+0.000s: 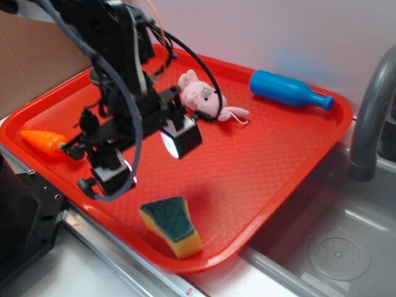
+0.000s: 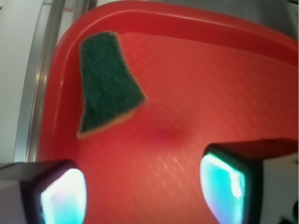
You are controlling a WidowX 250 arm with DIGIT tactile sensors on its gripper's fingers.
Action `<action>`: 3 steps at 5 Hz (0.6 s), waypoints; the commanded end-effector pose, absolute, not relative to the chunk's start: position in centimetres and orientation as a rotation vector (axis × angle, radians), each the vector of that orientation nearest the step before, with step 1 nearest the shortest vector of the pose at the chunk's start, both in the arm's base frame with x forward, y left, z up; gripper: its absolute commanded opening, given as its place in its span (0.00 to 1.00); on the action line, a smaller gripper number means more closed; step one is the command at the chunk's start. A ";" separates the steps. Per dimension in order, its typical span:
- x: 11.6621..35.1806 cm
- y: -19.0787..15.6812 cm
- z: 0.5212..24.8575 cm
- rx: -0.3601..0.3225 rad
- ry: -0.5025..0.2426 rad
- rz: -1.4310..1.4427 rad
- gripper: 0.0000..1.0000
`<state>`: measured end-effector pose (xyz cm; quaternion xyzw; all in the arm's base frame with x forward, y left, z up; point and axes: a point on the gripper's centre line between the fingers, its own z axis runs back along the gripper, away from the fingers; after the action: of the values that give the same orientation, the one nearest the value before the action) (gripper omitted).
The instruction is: Grab the green sponge.
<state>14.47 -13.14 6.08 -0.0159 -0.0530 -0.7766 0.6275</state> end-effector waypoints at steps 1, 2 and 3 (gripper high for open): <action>13.8 -15.2 5.9 -0.014 -0.123 -1.842 1.00; 13.4 -15.6 5.5 -0.006 -0.101 -1.860 1.00; 13.8 -15.7 4.3 -0.026 -0.082 -1.874 1.00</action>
<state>13.27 -15.86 3.46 -0.0139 -0.0106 -0.8050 0.5930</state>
